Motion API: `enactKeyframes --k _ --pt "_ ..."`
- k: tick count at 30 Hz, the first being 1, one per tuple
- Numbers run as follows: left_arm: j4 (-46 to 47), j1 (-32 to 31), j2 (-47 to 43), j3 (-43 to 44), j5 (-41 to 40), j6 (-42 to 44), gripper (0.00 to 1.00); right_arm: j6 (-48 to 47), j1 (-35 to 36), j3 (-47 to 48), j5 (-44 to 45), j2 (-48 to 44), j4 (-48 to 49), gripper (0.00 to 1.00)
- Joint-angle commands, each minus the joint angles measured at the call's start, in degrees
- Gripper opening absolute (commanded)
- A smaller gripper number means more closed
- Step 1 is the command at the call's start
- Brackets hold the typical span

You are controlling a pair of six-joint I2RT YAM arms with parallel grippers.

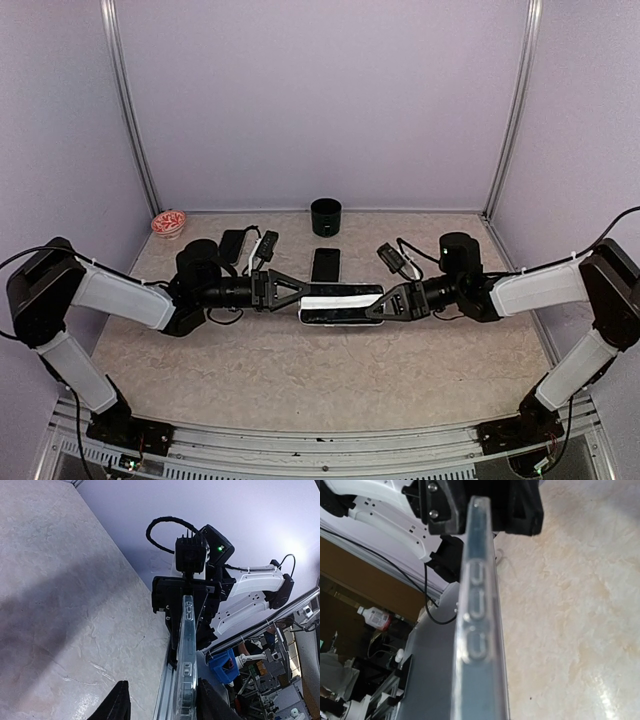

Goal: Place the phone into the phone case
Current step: Press the corner of the phone case at the top right corner of the phone case.

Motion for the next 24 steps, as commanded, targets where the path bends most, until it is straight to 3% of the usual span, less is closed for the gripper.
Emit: enactKeyframes --k 1,7,15,21,24 --pt "-4.24 0.37 -1.63 1.99 0.40 3.67 0.44 -1.10 0.85 -0.03 -2.18 0.70 2.16 0.00" --pt "-6.79 0.37 -1.56 3.06 0.31 5.55 0.36 -2.48 0.94 0.38 -1.83 0.90 0.06 0.00" --pt "-16.52 -0.01 -4.31 5.28 -2.85 14.08 0.00 -3.37 0.94 0.67 -1.26 1.56 -2.39 0.00" --pt "-26.27 -2.49 -9.05 7.07 -9.57 22.55 0.00 -2.74 0.94 1.42 -0.81 1.32 -2.84 0.00" --pt "-26.35 -2.35 -10.29 6.69 -9.04 22.32 0.02 -5.18 0.91 2.50 -0.50 1.11 -5.79 0.00"
